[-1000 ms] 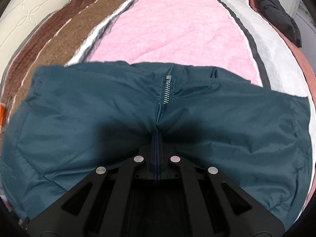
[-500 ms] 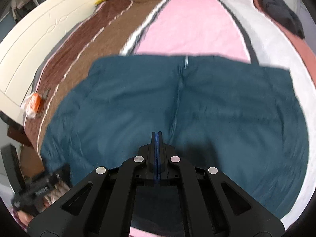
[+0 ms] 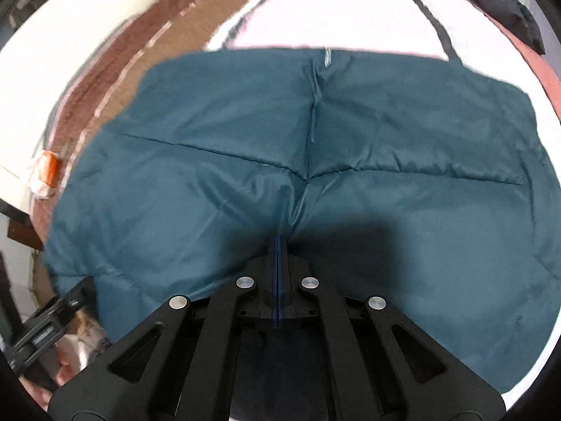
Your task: Fold large clothes
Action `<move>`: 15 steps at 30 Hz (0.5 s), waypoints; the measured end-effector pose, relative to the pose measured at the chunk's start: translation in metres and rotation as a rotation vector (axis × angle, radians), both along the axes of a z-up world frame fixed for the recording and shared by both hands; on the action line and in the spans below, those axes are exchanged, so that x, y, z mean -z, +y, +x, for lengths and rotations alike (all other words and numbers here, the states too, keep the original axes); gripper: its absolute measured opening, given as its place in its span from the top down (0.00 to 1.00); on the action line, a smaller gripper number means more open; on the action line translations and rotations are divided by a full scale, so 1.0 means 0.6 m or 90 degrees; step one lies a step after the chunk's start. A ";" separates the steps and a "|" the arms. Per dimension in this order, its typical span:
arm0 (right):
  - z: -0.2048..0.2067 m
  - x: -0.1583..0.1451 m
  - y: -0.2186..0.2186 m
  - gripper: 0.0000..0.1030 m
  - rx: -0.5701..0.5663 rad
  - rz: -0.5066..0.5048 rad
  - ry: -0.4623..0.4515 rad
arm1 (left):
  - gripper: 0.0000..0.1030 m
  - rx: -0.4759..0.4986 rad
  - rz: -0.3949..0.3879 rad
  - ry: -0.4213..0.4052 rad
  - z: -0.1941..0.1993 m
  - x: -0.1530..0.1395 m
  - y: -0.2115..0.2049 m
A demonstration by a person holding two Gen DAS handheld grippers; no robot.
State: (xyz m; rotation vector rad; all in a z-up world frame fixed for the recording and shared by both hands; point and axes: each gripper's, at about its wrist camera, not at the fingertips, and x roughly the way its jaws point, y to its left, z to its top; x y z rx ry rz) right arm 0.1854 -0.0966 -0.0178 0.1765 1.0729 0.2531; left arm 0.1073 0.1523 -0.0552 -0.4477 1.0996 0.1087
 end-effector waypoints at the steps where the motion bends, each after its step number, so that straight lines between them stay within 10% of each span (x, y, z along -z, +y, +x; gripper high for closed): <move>1: -0.010 -0.010 -0.002 1.00 -0.005 0.005 -0.010 | 0.30 -0.001 0.000 0.000 0.000 0.000 0.000; 15: -0.189 0.003 0.019 1.00 -0.084 0.048 0.029 | 0.30 -0.005 0.008 -0.013 -0.009 -0.002 -0.003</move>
